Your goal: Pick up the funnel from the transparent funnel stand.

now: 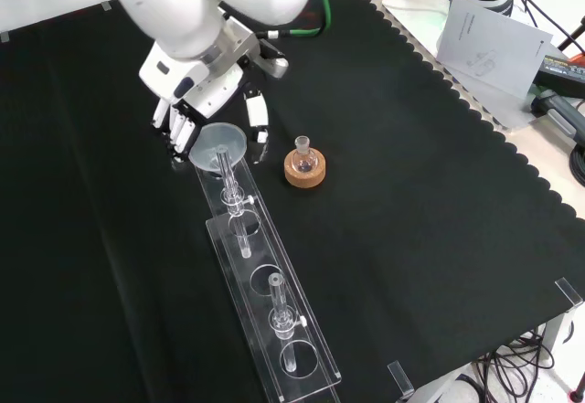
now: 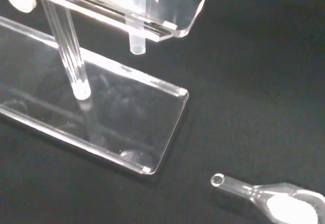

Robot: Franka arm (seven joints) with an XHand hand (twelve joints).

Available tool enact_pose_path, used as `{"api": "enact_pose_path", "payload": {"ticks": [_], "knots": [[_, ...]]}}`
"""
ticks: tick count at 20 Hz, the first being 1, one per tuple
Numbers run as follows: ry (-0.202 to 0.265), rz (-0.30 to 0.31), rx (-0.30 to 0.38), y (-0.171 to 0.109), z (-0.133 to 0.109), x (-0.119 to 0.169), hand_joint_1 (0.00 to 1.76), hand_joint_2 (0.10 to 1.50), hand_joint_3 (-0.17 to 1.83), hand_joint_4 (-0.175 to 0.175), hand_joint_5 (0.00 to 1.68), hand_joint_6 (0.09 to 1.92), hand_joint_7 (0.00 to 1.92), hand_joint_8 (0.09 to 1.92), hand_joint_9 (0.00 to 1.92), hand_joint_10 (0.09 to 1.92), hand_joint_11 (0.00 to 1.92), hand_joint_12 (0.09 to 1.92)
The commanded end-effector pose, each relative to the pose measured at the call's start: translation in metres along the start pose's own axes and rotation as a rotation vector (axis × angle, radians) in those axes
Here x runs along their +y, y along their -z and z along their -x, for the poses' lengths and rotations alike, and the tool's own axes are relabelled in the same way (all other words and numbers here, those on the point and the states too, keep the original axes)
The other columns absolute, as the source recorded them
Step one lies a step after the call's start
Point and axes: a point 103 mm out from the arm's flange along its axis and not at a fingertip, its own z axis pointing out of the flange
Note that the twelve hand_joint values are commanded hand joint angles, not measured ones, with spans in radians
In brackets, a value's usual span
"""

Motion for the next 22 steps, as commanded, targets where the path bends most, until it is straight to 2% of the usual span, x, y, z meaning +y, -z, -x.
{"api": "enact_pose_path", "payload": {"ticks": [1,4,7,13,22], "knots": [[-0.018,0.232,-0.113,0.043,-0.002,-0.033,0.71,0.77,0.44,-0.072,0.6,0.63,0.76,1.02,0.9,0.73,0.49,1.29],[-0.033,0.247,-0.109,0.056,0.002,-0.051,0.71,0.77,0.45,-0.071,0.59,0.68,0.76,1.03,0.91,0.74,0.49,1.29],[-0.045,0.259,-0.07,0.066,0.005,-0.072,0.71,0.77,0.45,-0.071,0.58,0.69,0.76,1.02,0.92,0.74,0.5,1.29],[-0.077,0.277,-0.073,0.077,0.003,-0.12,0.69,0.77,0.46,-0.074,0.54,0.69,0.73,1.01,0.92,0.74,0.51,1.29],[-0.138,0.242,-0.045,0.059,0.001,-0.174,0.66,0.77,0.47,-0.074,0.51,0.69,0.72,0.99,0.92,0.75,0.52,1.29]]}}
